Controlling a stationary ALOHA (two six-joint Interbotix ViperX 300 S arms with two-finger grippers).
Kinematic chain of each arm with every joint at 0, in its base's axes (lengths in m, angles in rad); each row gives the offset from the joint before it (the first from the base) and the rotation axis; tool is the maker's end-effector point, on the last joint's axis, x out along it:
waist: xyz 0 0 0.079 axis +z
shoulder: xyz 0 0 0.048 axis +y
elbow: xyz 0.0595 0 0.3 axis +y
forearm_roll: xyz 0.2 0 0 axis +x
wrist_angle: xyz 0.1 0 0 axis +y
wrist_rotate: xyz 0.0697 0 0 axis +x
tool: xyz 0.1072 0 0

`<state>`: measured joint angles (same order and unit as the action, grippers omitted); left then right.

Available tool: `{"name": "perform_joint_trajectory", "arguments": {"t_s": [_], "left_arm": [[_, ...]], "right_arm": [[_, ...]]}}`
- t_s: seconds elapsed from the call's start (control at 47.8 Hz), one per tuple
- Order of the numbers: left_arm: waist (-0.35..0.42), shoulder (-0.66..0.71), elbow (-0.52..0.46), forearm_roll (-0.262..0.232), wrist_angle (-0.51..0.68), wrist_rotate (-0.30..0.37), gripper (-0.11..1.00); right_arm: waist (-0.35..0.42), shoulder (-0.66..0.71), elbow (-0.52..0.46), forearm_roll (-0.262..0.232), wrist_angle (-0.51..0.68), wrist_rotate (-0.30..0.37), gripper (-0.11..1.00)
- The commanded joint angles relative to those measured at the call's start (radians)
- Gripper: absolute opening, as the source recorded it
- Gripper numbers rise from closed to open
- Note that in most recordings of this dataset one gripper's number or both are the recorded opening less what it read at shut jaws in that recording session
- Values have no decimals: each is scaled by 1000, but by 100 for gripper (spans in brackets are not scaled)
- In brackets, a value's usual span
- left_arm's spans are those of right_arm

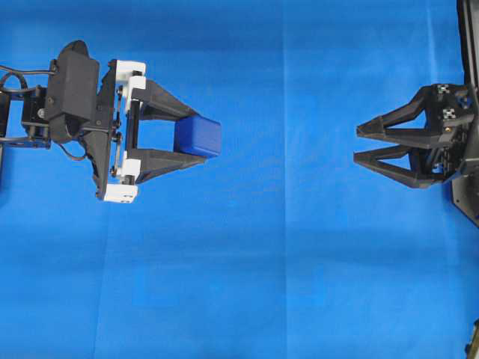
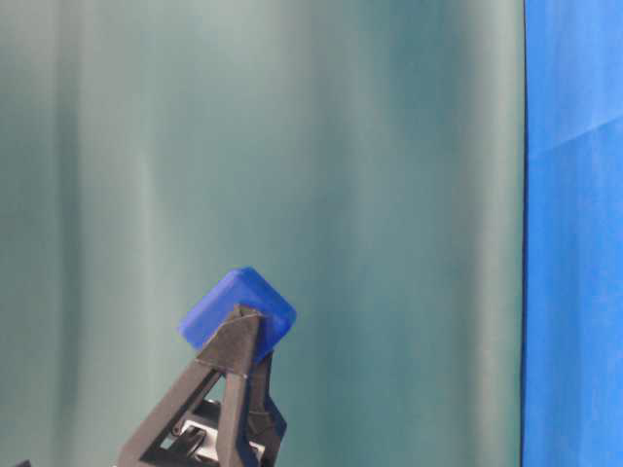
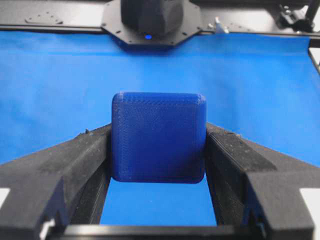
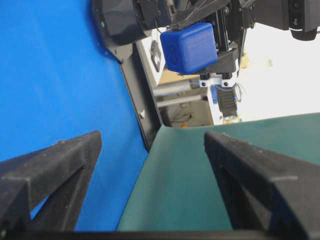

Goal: Handover the blue block to the right arm after grasping it with the left arm, then place it in the designated position.
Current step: 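Rotate the open right gripper to face the held cube, then move the right gripper left toward the cube in the left gripper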

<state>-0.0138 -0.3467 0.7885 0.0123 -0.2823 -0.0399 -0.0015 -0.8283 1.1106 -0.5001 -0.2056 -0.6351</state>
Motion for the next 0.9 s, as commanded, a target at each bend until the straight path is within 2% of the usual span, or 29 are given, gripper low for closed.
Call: {"name": "perform_joint_trajectory", "arguments": {"t_s": [0.0,0.46,0.627,0.878], "left_arm": [[2,-18,-12,-2,-5,-2,49],[2,-18,-12,-2,-5,-3,49],[2,-18,-12,-2,-6,-3,49],[2,-18,-11,-2,-5,-5,49]], "right_arm": [[2,6,-29,0,-8,3,93],[2,57,-54,0,-46,2,93],[2,130,-100,0,-75,2,93],[-2,293,-219,-2,-86,-2,93]]}}
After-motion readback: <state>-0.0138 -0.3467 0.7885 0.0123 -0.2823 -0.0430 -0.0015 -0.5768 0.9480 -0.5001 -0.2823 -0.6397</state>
